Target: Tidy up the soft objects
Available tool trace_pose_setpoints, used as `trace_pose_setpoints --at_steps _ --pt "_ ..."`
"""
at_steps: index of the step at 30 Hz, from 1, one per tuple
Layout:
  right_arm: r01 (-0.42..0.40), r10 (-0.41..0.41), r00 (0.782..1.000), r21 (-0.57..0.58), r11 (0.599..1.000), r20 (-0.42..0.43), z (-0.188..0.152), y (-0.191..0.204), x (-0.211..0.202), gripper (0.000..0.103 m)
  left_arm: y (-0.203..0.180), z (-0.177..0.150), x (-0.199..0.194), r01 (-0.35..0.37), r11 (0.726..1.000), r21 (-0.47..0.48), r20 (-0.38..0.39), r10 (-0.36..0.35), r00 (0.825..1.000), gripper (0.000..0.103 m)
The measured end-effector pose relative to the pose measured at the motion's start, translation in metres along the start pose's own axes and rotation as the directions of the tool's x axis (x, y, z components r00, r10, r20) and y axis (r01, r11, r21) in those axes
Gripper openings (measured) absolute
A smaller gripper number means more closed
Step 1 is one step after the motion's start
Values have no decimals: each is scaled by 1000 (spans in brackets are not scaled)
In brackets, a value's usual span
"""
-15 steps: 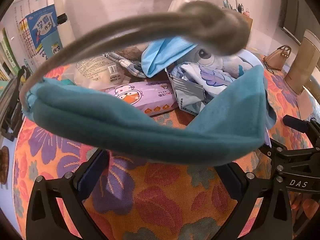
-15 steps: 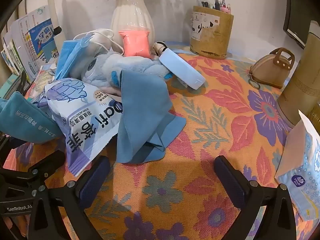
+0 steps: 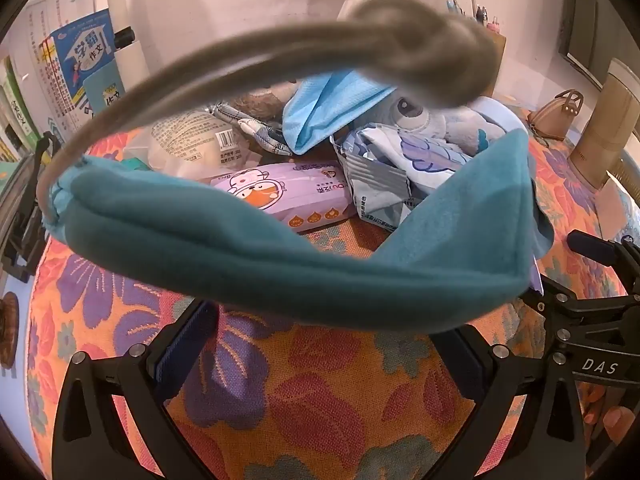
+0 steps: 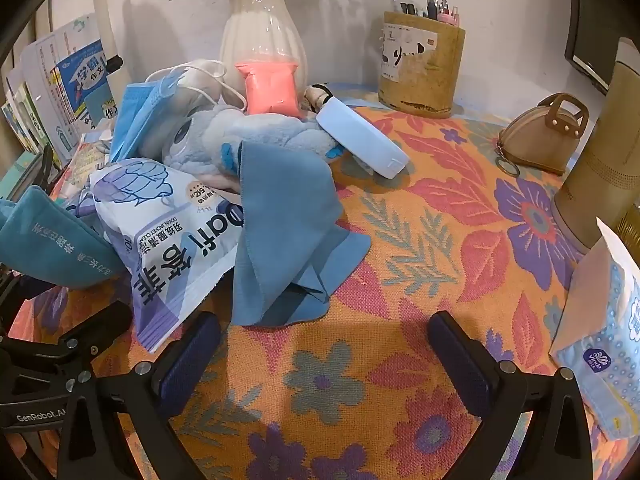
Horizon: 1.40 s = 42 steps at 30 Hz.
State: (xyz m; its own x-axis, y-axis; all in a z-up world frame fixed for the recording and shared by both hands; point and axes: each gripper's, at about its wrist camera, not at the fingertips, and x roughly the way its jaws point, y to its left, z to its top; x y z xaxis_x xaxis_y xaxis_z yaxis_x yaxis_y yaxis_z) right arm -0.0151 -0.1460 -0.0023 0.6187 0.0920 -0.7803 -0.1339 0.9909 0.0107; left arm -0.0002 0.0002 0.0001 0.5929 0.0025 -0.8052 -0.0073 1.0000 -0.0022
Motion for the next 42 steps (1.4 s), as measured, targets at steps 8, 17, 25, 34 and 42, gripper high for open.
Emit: trace_pose_setpoints --at_steps 8,17,25,34,42 --pt "-3 3 1000 3 1000 3 -3 -1 -1 103 0 0 0 -1 1000 1 0 1 1000 103" --pt "-5 5 1000 4 1000 4 -3 -1 -1 103 0 0 0 -1 1000 1 0 1 1000 103" --pt "-6 6 1000 5 1000 5 -3 -1 -1 103 0 0 0 -2 1000 1 0 2 1000 103" --pt "-6 6 1000 6 1000 5 -3 -1 -1 103 0 0 0 -2 1000 1 -1 2 1000 103" --pt "-6 6 1000 6 1000 5 -3 -1 -1 103 0 0 0 -2 1000 1 -1 2 1000 103"
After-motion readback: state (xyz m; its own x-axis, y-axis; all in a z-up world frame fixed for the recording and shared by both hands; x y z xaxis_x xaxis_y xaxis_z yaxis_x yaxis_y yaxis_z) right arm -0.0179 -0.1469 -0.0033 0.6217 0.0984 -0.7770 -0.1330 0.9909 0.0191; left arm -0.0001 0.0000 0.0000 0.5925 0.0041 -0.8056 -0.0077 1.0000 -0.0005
